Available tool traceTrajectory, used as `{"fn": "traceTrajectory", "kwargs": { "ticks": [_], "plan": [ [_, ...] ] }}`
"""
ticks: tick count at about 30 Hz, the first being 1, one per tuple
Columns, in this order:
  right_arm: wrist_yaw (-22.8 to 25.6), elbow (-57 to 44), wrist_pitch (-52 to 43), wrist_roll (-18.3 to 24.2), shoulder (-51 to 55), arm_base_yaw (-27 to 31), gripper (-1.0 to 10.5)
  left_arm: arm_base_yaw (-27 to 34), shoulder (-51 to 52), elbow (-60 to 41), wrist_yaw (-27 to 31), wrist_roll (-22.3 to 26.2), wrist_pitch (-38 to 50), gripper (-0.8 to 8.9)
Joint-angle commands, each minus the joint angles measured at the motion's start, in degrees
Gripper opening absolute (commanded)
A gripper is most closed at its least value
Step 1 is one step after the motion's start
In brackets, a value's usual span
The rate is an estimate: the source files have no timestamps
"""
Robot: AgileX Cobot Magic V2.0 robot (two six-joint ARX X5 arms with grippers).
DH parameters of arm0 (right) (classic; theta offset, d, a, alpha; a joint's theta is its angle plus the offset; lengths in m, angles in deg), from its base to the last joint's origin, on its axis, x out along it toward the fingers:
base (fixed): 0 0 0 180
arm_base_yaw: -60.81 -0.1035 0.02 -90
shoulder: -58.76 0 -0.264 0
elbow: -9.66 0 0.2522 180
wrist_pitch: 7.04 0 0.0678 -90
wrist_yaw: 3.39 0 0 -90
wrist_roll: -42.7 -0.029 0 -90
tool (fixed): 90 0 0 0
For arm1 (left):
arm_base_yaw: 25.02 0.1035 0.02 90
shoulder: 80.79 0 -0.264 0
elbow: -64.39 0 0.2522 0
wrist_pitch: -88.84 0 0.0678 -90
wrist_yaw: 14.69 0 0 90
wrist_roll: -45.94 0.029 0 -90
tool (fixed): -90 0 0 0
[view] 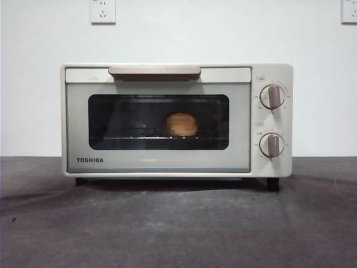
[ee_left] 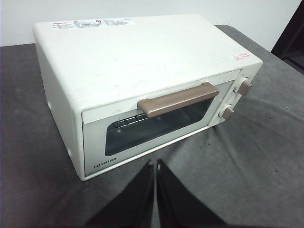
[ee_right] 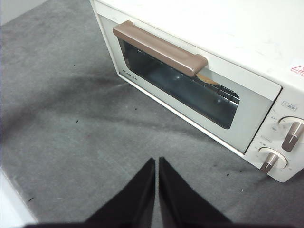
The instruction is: The left arm flap open the oven, the right arm pick bread and place it into oven, the left arm flap close the oven
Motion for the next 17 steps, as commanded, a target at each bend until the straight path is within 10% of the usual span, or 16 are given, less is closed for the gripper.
{"fn": "traceTrajectory", "kwargs": {
  "ticks": [1, 8, 17],
  "plan": [
    [0.2, 1.0, -0.7, -0.2, -0.4, -0.5, 0.1, -0.2, -0.2, 1.1, 0.0, 0.7, 0.5, 0.19],
    [0.2, 1.0, -0.7, -0.2, -0.4, -0.5, 0.1, 1.9, 3.1, 0.7, 0.5, 5.0, 3.2, 0.19],
    [0.2, 1.0, -0.8, -0.2, -0.4, -0.5, 0.1, 9.9, 14.5, -11.5, 3.5, 12.3, 30.3, 0.19]
  ]
}}
